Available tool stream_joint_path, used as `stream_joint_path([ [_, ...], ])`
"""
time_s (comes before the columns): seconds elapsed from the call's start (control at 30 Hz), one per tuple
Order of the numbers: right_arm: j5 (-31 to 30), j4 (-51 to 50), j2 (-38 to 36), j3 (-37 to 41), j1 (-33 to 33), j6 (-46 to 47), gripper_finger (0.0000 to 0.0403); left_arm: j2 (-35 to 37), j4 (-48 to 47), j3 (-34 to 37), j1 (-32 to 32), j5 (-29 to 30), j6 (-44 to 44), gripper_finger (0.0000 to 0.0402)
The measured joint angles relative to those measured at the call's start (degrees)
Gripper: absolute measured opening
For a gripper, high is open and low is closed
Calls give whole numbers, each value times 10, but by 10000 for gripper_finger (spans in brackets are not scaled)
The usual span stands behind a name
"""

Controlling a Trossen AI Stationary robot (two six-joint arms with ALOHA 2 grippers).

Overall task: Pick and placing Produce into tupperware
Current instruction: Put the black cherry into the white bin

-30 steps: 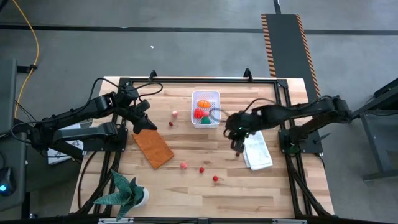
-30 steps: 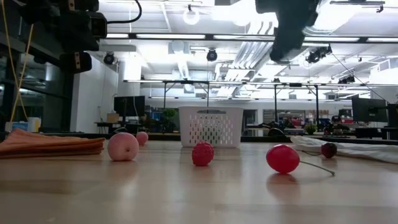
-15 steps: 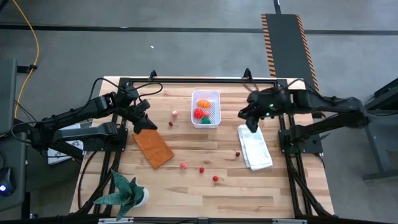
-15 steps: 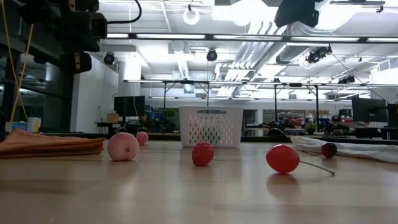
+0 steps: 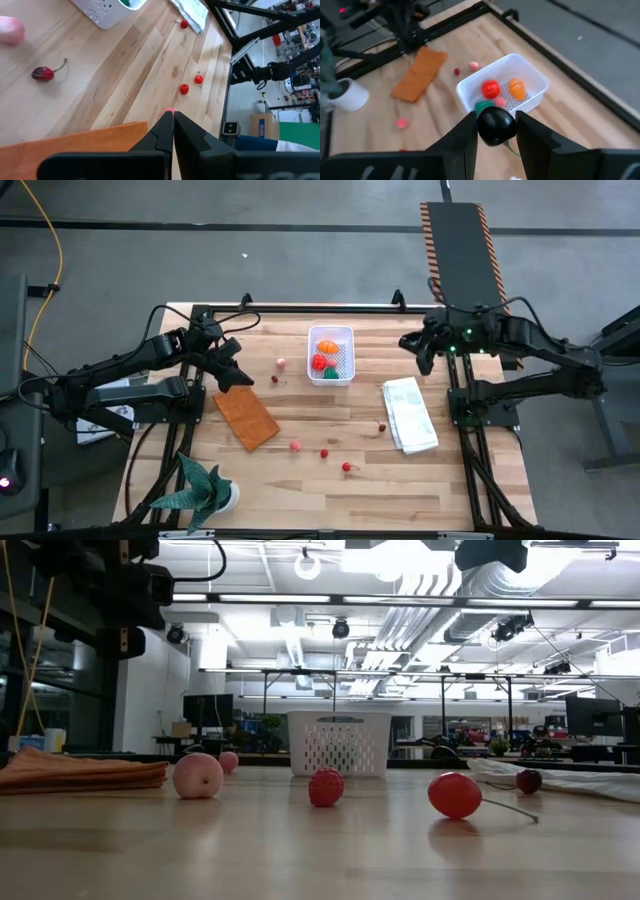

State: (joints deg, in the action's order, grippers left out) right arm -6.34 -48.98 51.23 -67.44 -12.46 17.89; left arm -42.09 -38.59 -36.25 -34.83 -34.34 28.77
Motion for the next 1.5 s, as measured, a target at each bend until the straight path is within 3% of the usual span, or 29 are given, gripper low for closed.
stream_joint_path([
  [0.3,9,71,10,0,-88,-59,101,0,12,0,0,10,12,3],
  [0.57,80,118,74,0,-131,-91,101,0,29,0,0,19,23,3],
  [1.1,187,220,258,0,-142,-110,101,0,29,0,0,29,35,3],
  [1.37,202,219,321,-2,-142,-113,101,0,29,0,0,29,35,3],
  [1.5,203,173,358,-52,-142,-137,101,0,29,0,0,29,35,3],
])
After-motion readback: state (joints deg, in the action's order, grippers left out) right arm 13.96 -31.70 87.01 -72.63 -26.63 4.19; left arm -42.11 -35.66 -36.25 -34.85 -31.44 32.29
